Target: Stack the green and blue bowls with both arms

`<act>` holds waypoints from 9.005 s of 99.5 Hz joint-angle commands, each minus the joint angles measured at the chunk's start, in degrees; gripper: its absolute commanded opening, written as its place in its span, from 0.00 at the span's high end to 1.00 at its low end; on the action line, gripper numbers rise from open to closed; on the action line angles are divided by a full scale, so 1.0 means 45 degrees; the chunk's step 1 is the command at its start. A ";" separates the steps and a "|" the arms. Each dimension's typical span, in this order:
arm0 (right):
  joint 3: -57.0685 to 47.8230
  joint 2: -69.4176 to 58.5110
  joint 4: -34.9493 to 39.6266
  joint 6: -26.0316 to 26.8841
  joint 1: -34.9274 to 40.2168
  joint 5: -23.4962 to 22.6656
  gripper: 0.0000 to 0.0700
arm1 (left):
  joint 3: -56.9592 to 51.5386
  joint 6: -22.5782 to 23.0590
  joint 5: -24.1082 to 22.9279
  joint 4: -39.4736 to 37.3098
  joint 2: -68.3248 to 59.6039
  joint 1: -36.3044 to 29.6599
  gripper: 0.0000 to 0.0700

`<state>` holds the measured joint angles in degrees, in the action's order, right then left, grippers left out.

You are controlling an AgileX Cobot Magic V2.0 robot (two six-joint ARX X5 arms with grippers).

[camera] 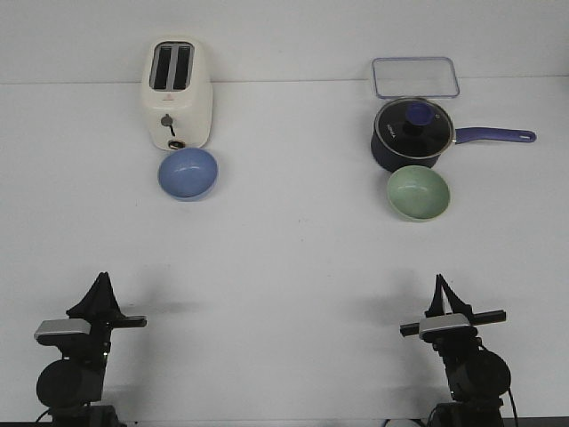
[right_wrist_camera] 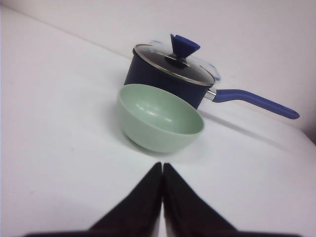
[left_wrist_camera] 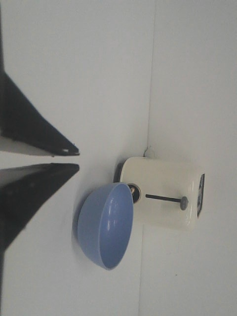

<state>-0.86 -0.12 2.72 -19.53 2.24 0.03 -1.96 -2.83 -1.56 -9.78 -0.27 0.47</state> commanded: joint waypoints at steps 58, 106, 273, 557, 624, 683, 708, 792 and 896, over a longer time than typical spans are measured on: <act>0.0029 0.0010 -0.0155 -0.0053 0.0010 -0.0005 1.00 | 0.0257 0.0131 -0.0024 -0.0136 0.0019 0.0010 0.98; 0.0029 0.0010 -0.0704 0.4274 0.0010 -0.0121 1.00 | 0.0257 0.0126 -0.0024 -0.0131 0.0019 0.0010 0.98; -1.4999 -2.1750 0.4580 0.6887 -0.3016 -0.1821 0.70 | 0.0257 0.0131 -0.0019 -0.0136 0.0019 0.0010 0.98; -0.7655 -0.8825 0.2404 0.6601 0.2875 -0.0928 0.56 | -0.1030 -0.7281 0.0180 0.0282 -0.0204 0.0010 0.98; -0.7655 -0.8995 0.2652 0.6309 0.2832 -0.1001 0.56 | -0.9928 -0.3492 0.3070 0.2453 -1.4576 0.0000 0.42; -0.7655 -0.8990 0.3317 0.6227 0.2832 -0.1001 0.56 | -1.6232 -0.4274 0.3954 0.2773 -2.3839 -0.0044 0.42; -0.7645 -0.8990 0.3648 0.6169 0.2798 -0.0777 0.56 | -1.6514 -0.4182 0.4031 0.3055 -2.3999 -0.0112 0.98; -0.6815 -0.8986 0.3594 0.6319 0.1428 -0.1107 0.56 | -1.0448 -0.3735 0.6727 0.4187 -1.5407 -0.5027 0.98; -0.6815 -0.8952 0.3143 0.6314 0.1413 -0.1336 0.58 | -1.0482 -0.3604 0.3526 0.1409 -1.4183 -0.5872 0.69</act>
<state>-31.55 -40.23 18.39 8.82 8.51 -6.00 -48.23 -23.05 18.24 -4.97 -66.96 -27.81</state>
